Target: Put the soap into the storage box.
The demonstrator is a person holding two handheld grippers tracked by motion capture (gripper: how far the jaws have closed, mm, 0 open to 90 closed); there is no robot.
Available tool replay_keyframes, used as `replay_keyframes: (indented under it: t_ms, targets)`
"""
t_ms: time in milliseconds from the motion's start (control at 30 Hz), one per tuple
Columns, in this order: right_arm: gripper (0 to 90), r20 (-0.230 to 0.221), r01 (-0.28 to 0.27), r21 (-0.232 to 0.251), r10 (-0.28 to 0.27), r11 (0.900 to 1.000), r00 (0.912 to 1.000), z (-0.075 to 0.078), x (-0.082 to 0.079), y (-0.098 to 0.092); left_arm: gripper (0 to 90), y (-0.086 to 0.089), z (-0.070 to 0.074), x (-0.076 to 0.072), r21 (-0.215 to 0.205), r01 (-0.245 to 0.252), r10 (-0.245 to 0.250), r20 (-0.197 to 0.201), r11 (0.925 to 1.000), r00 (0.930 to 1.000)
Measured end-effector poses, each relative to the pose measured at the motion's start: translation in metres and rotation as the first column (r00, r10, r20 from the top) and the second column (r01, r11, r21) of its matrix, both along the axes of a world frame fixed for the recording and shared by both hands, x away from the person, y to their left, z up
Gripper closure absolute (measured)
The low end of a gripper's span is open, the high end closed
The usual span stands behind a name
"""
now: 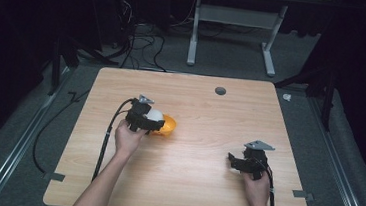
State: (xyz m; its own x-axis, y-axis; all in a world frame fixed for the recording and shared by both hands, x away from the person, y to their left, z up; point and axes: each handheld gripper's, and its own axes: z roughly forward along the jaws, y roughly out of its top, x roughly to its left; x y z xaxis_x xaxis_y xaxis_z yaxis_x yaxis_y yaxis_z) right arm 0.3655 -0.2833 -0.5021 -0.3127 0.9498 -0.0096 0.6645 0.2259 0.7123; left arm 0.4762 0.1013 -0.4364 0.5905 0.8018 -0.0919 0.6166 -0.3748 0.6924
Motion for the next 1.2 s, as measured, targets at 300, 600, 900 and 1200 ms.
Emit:
replay_keyframes:
  t_ms: [300, 600, 900, 1200]
  targets:
    - [22.8, 0.002, -0.001, -0.001, 0.001, 1.0, 1.0, 0.0, 0.0, 0.0, 24.0, -0.006, -0.007, 0.003, 0.022, -0.001, 0.002, -0.007, 0.9998, 1.0]
    - [22.7, 0.002, -0.001, -0.001, 0.001, 1.0, 1.0, 0.0, 0.0, 0.0, 24.0, -0.009, -0.013, 0.006, 0.04, -0.02, 0.02, -0.012, 0.999, 0.9997]
    - [22.7, 0.001, -0.002, 0.0, 0.002, 1.0, 1.0, 0.0, 0.0, 0.0, 23.9, -0.015, -0.018, 0.006, 0.06, -0.006, 0.007, -0.023, 0.9982, 0.9997]
    - [22.7, 0.002, -0.002, 0.0, 0.002, 1.0, 1.0, 0.0, 0.0, 0.0, 23.7, -0.015, -0.018, 0.007, 0.049, -0.006, 0.007, -0.033, 0.9988, 0.9994]
